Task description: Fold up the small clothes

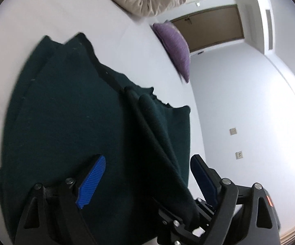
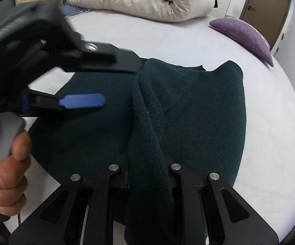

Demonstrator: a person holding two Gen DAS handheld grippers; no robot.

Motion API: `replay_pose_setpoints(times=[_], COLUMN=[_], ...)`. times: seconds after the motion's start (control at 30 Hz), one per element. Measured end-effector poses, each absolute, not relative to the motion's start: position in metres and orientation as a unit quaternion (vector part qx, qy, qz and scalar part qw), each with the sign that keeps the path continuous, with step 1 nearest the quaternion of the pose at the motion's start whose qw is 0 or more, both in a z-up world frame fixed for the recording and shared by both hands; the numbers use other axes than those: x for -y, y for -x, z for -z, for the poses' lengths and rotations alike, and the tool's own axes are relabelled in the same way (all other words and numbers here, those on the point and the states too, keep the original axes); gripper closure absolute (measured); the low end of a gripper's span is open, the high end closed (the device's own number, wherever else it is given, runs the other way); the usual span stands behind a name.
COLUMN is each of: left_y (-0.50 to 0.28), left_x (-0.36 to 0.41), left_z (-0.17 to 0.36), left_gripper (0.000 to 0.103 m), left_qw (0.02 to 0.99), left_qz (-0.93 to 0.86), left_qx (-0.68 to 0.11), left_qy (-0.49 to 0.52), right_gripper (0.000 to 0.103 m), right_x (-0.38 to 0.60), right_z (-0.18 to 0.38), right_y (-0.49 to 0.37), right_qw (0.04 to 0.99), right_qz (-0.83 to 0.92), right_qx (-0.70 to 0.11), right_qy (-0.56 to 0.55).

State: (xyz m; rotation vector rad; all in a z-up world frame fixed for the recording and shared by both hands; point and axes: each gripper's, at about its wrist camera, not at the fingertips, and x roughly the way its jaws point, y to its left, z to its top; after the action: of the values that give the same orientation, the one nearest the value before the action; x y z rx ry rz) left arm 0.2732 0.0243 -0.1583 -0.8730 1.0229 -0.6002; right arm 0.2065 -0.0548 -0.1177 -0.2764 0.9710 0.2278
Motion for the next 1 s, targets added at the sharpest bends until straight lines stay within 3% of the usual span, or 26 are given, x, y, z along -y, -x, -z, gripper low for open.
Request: replay_pose_setpoints(times=[0.07,0.23,0.3,0.4,0.47,0.6,0.73,1.0], left_y=[-0.281,-0.298,-0.301,-0.301,-0.3,-0.3,-0.302,-0.306], left_x=[-0.011,0.019,0.026,0.018,0.009,-0.008,-0.031,-0.097], left_z=[0.157,0.154,0.154,0.16,0.163,0.158,0.145,0.139], left_gripper=[0.02,0.05,0.077,0.087,0.089,0.09,0.09,0.091], left_qw=[0.743,0.737,0.738,0.732,0.728,0.731,0.743,0.761], left_qz=[0.27,0.276,0.27,0.273,0.275,0.276,0.275,0.25], left_qx=[-0.479,-0.514,-0.524,-0.523,-0.522,-0.517,-0.507,-0.502], left_qy=[0.38,0.342,0.327,0.341,0.349,0.348,0.338,0.325], right_gripper=[0.087,0.086,0.084,0.079,0.076,0.053,0.052,0.051], right_x=[0.06,0.055,0.053,0.053,0.063,0.1,0.142,0.132], right_z=[0.116,0.116,0.119,0.118,0.115,0.088,0.06,0.09], right_y=[-0.206,-0.198,-0.192,-0.178,-0.166,-0.136,-0.119,-0.157], right_qw=[0.873,0.877,0.877,0.875,0.871,0.872,0.883,0.881], right_qz=[-0.11,-0.113,-0.119,-0.131,-0.159,-0.22,-0.253,-0.212], right_qx=[-0.459,-0.444,-0.44,-0.44,-0.448,-0.436,-0.39,-0.422], right_qy=[0.126,0.146,0.152,0.151,0.124,0.028,-0.065,-0.041])
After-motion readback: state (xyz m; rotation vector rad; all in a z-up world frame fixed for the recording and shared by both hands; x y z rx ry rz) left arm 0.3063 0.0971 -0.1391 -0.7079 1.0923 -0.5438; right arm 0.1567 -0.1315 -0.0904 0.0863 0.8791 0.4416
